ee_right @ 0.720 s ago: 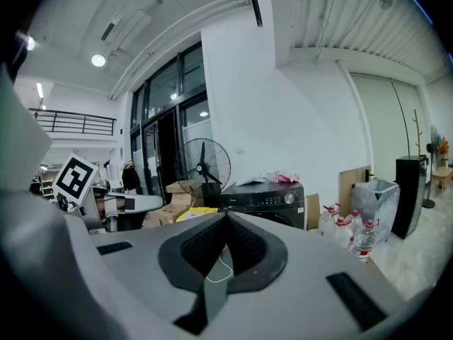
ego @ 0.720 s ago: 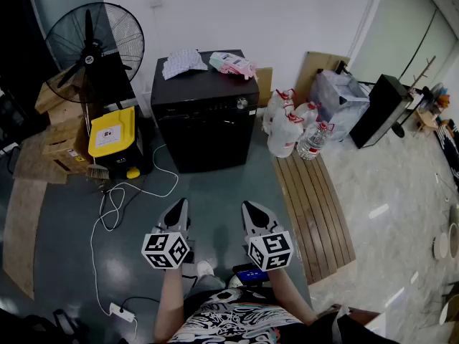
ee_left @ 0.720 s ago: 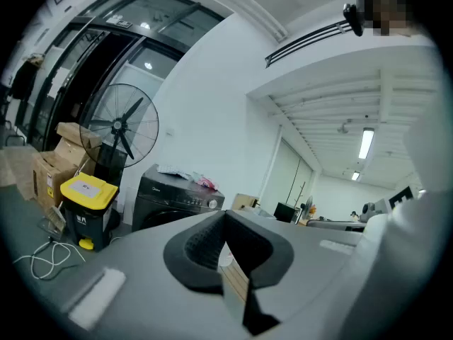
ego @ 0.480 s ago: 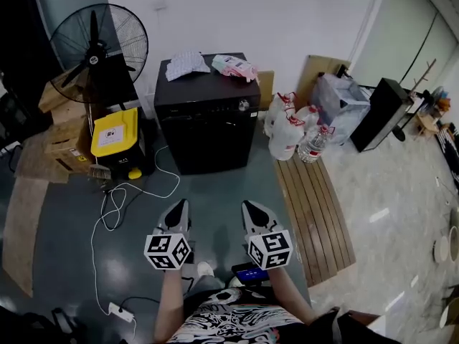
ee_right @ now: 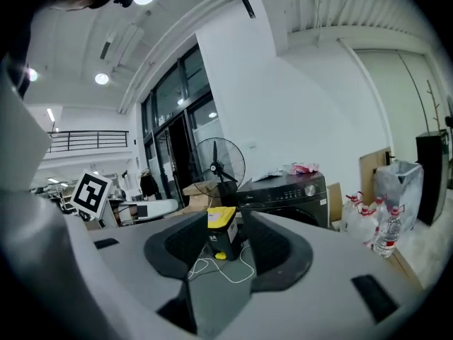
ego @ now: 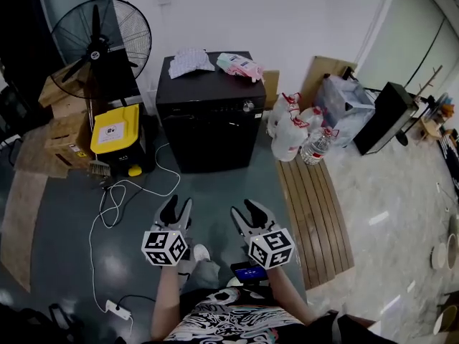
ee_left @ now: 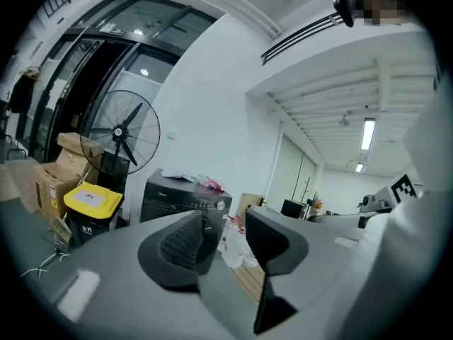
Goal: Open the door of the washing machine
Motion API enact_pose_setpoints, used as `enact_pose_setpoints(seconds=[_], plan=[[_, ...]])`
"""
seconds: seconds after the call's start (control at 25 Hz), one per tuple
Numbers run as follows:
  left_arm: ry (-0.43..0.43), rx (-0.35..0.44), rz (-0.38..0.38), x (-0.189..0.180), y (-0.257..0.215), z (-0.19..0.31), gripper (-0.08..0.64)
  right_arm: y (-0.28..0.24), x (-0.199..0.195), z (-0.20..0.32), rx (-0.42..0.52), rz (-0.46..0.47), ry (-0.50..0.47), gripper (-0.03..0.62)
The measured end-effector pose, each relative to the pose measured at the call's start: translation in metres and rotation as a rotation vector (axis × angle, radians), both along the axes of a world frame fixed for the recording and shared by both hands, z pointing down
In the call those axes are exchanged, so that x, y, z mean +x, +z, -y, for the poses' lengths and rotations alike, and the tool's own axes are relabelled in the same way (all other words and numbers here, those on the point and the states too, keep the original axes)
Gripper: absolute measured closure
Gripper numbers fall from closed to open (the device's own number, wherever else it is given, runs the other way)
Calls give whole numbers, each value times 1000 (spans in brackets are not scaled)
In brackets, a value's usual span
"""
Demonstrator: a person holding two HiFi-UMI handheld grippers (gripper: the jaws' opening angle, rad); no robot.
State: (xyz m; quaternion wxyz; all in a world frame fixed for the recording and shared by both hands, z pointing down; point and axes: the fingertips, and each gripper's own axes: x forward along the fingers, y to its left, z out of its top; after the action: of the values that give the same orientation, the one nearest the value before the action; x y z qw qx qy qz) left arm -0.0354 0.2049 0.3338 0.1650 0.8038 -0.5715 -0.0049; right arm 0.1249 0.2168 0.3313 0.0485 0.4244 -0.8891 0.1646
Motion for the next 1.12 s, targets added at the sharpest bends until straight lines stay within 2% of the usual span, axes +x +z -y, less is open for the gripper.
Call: enact_pose_setpoints(seconds=[0.12,0.32,0.56,0.72,0.92,1.12], plan=[[-3,-12,34,-11,14,33,379,13,-8,32,-18,-18,13,390],[0,-46,92,-43,51,124,379,42,-34,119,-53,-54,38,382],[67,-118,170,-85,109,244,377,86,-73,235,-137,-83,68,402],[111,-157,192,-106,147,308,371,118,-94,300,-193,-119,85,399],[194,-203,220,-119,199,369,370,149,-119,353,-230,-165,85,397],[239,-254,226,-124,254,404,370,185,-127,380,-274,-190,91,397]])
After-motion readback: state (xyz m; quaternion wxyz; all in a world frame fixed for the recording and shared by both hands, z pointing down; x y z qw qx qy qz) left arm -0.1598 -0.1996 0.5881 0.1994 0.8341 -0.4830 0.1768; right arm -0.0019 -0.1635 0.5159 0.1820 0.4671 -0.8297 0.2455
